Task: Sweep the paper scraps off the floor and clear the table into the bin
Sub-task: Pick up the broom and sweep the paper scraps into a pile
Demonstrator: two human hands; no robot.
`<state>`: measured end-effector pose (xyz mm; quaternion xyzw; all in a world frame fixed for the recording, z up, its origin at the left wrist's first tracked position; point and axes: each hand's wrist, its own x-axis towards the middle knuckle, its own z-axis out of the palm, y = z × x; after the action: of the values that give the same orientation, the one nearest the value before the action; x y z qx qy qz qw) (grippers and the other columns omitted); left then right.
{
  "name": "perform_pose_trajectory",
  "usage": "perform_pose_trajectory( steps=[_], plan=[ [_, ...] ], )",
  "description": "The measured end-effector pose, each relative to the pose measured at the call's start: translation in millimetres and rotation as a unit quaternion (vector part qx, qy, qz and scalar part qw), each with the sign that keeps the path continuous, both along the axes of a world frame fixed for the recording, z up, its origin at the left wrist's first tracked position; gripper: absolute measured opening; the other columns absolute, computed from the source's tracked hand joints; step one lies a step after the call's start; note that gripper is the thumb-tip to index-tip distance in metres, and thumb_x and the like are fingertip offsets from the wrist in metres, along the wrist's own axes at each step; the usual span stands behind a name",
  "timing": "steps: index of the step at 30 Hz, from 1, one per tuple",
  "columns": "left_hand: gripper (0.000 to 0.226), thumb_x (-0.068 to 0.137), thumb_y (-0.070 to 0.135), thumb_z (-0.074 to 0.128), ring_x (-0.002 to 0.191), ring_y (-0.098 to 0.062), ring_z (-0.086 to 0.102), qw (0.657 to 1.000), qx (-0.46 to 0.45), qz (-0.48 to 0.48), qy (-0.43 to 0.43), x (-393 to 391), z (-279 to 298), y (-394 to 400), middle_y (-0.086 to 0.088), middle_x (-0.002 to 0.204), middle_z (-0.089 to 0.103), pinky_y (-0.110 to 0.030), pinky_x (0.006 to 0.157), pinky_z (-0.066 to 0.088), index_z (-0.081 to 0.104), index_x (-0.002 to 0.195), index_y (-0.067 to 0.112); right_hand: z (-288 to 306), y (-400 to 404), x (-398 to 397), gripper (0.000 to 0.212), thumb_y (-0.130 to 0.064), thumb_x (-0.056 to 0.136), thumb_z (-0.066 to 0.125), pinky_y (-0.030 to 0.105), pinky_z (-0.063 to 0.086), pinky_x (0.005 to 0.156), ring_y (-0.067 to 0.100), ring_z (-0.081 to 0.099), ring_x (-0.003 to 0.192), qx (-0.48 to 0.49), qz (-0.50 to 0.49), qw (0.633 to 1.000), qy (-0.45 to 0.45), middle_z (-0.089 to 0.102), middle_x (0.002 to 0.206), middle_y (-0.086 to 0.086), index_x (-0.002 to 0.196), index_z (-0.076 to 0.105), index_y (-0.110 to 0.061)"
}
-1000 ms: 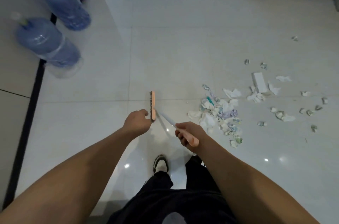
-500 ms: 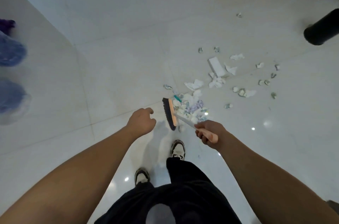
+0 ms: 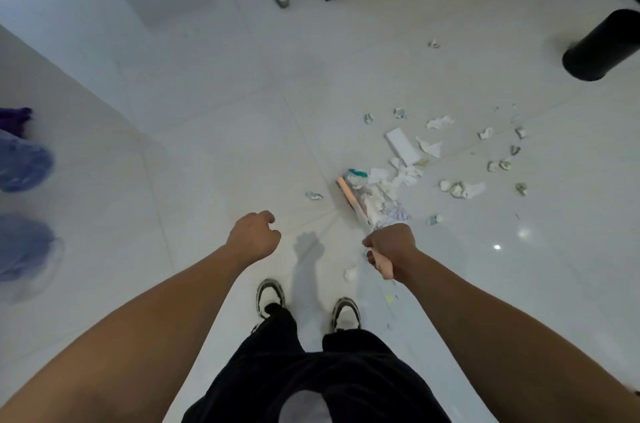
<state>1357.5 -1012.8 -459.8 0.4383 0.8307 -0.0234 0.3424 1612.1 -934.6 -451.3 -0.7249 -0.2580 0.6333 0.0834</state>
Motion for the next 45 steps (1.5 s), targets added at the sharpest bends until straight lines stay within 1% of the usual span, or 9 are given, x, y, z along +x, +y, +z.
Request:
perform_pose_trajectory(
  steps=[3,9,14,17,23,27,30,36,45],
  plan=[
    [0.047,0.087,0.026,0.055,0.121,-0.026,0.05,1.0,0.003,0.001,-0.022,-15,-5,20,-0.009,0.132,0.055,-0.032,0.096,0.042,0.053,0.133,0.019,5,13,-28,0.014,0.005,0.084,0.059,0.023,0.036,0.042,0.018,0.043,0.035,-0.018,-0.007,1.0,0.001,0.047,0.05,0.009,0.076,0.052,-0.004],
    [0.048,0.088,0.027,0.055,0.121,-0.026,0.05,0.997,0.002,-0.055,-0.053,-53,-18,73,-0.009,0.133,0.054,-0.029,0.093,0.04,0.051,0.135,0.018,30,44,-89,0.011,-0.003,0.091,0.063,0.016,0.032,0.035,0.013,0.042,0.033,-0.041,-0.022,0.998,0.038,0.049,0.063,0.011,0.082,0.058,-0.001],
    [0.041,0.088,0.028,0.052,0.117,-0.025,0.051,0.992,0.0,-0.109,-0.063,-100,-21,116,-0.007,0.128,0.057,-0.026,0.087,0.038,0.055,0.128,0.021,33,58,-127,0.014,-0.013,0.095,0.061,0.016,0.031,0.034,0.007,0.043,0.043,-0.132,-0.059,0.98,0.138,0.05,0.069,0.006,0.102,0.053,-0.004],
    [0.039,0.085,0.025,0.054,0.115,-0.026,0.053,0.987,-0.012,-0.146,-0.062,-127,-26,138,-0.008,0.125,0.059,-0.024,0.08,0.035,0.057,0.124,0.019,24,57,-140,0.013,-0.015,0.097,0.058,0.014,0.032,0.031,0.006,0.045,0.041,-0.189,-0.086,0.965,0.161,0.051,0.067,0.004,0.1,0.05,-0.006],
    [0.044,0.088,0.021,0.051,0.125,-0.026,0.047,0.97,-0.061,-0.229,-0.044,-152,-41,159,-0.009,0.137,0.053,-0.027,0.093,0.037,0.053,0.132,0.017,12,24,-152,0.008,-0.001,0.086,0.069,0.016,0.033,0.034,0.016,0.044,0.036,-0.1,-0.087,0.991,-0.011,0.055,0.064,0.013,0.089,0.062,0.002],
    [0.045,0.087,0.021,0.052,0.123,-0.026,0.049,0.957,-0.062,-0.277,-0.052,-133,-35,167,-0.009,0.135,0.055,-0.028,0.094,0.039,0.054,0.131,0.018,13,-4,-153,0.005,0.003,0.085,0.064,0.02,0.037,0.037,0.016,0.044,0.034,-0.021,-0.07,0.996,-0.057,0.051,0.065,0.015,0.082,0.06,0.0],
    [0.045,0.086,0.021,0.053,0.122,-0.027,0.05,0.937,-0.048,-0.343,-0.049,-110,-28,173,-0.01,0.134,0.055,-0.03,0.094,0.041,0.054,0.131,0.018,11,-26,-151,0.028,0.004,0.083,0.065,0.022,0.041,0.037,0.017,0.048,0.038,0.023,-0.119,0.989,-0.086,0.053,0.072,0.017,0.103,0.054,0.02],
    [0.048,0.087,0.021,0.051,0.122,-0.026,0.049,0.868,-0.055,-0.491,-0.051,-58,-26,146,-0.009,0.137,0.052,-0.029,0.091,0.042,0.051,0.135,0.018,22,-99,-147,0.024,-0.009,0.083,0.069,0.022,0.036,0.039,0.019,0.047,0.04,0.033,-0.309,0.95,-0.039,0.059,0.066,0.013,0.105,0.063,-0.013],
    [0.049,0.085,0.024,0.052,0.119,-0.025,0.05,0.719,-0.045,-0.692,-0.051,-33,-8,49,-0.008,0.134,0.053,-0.027,0.083,0.039,0.052,0.134,0.02,14,-252,-231,0.034,-0.013,0.084,0.068,0.025,0.037,0.041,0.018,0.048,0.041,0.051,-0.555,0.83,-0.021,0.06,0.072,0.015,0.115,0.055,-0.013]
  ],
)
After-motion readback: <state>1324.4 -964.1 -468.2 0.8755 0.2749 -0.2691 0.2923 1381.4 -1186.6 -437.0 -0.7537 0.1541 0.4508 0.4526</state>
